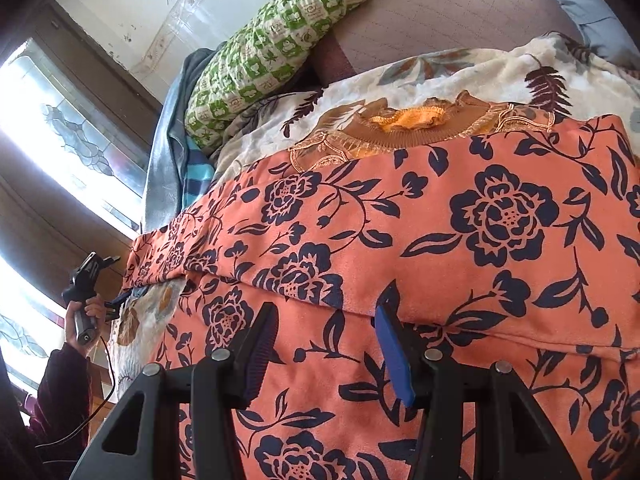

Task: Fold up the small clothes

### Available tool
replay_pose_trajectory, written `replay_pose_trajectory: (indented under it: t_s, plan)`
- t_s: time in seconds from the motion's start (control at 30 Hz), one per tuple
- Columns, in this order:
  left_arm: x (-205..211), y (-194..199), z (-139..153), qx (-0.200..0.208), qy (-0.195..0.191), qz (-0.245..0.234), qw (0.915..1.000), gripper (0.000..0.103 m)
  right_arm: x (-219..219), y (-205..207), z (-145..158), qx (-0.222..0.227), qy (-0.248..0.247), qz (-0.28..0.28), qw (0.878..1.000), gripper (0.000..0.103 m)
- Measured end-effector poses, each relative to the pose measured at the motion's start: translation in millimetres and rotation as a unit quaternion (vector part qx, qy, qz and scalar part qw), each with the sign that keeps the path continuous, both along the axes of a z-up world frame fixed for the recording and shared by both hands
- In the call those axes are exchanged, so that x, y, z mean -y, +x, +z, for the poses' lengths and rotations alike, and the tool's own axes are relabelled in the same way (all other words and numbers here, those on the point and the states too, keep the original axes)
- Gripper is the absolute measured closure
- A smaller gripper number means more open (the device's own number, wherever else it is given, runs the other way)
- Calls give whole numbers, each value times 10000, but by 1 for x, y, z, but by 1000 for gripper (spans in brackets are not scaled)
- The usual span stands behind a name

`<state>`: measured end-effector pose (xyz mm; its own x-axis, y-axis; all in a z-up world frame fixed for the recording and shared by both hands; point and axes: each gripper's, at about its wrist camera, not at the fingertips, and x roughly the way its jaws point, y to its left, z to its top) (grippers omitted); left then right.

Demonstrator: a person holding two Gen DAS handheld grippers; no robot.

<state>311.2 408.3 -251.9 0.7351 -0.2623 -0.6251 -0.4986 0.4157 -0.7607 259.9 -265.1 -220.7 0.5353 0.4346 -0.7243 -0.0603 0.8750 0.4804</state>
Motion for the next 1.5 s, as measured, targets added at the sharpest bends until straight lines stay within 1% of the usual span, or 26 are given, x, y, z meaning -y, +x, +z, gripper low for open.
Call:
replay_pose_trajectory:
  t_s: [0.1, 0.17, 0.2, 0.23, 0.27, 0.3, 0.37, 0.43, 0.5, 0.53, 0.6, 0.63, 0.77, 0.83, 0.87, 0.9, 0.97, 1.07, 1.27, 1.4, 1.5]
  plan:
    - [9, -8, 2, 88, 49, -105, 9999, 37, 2, 2, -2, -24, -17, -31, 10000, 49]
    - [7, -10, 3, 197, 121, 1, 9997, 37, 3, 3, -2, -15, -24, -36, 10000, 49]
    - [5, -8, 3, 184, 147, 51, 9997, 39, 3, 3, -2, -11, -34, -31, 10000, 49]
    - [3, -6, 2, 149, 125, 78, 9998, 43, 3, 3, -3, -18, -46, -24, 10000, 49]
    - [0, -3, 0, 145, 80, 69, 9998, 50, 2, 3, -3, -29, -66, -13, 10000, 49]
    - [1, 1, -1, 159, 56, 14, 9999, 54, 1, 4, -4, -47, -94, 4, 9999, 49]
    - [4, 7, -1, 142, 142, -101, 9997, 55, 1, 5, -6, -76, -125, 7, 9999, 49]
    - [7, 9, -2, 185, 180, -98, 9996, 61, 1, 6, -8, -85, -125, -10, 9999, 52]
    - [7, 8, -3, 262, 182, 24, 9995, 76, 1, 7, -8, -74, -188, -32, 9998, 59]
    - [7, 7, -5, 236, 219, 48, 9995, 78, 1, 8, -8, -78, -217, -50, 9997, 60]
    - [8, 9, -6, 151, 324, 67, 9993, 89, 2, 9, -10, -117, -196, -49, 9997, 62]
    - [9, 10, -6, 122, 385, 79, 9992, 91, 2, 10, -11, -150, -186, -50, 9997, 62]
    - [16, 17, -3, -186, 758, 49, 9969, 96, 8, 9, -16, -217, -69, -124, 9997, 63]
    - [21, 19, 3, -338, 1000, 20, 9944, 97, 9, 6, -17, -241, 28, -106, 9996, 63]
    - [23, 18, 6, -382, 1033, 46, 9939, 98, 10, 4, -17, -253, 74, -82, 9996, 63]
    - [25, 14, 11, -370, 987, 99, 9944, 98, 11, 3, -18, -254, 109, -46, 9996, 63]
    - [32, 6, 26, -307, 992, 122, 9945, 99, 12, 1, -17, -193, 137, -5, 9997, 63]
    - [52, -3, 64, -6, 1203, -160, 9926, 99, 15, 1, -13, -58, 210, -43, 9998, 63]
    - [96, -12, 142, 547, 1804, -683, 9797, 99, 25, -9, -1, 55, 287, -268, 9992, 63]
    - [130, -17, 180, 796, 2004, -959, 9717, 99, 35, -19, 12, 180, 396, -379, 9983, 63]
    - [156, -21, 202, 977, 2054, -1124, 9673, 99, 46, -22, 19, 249, 460, -503, 9974, 63]
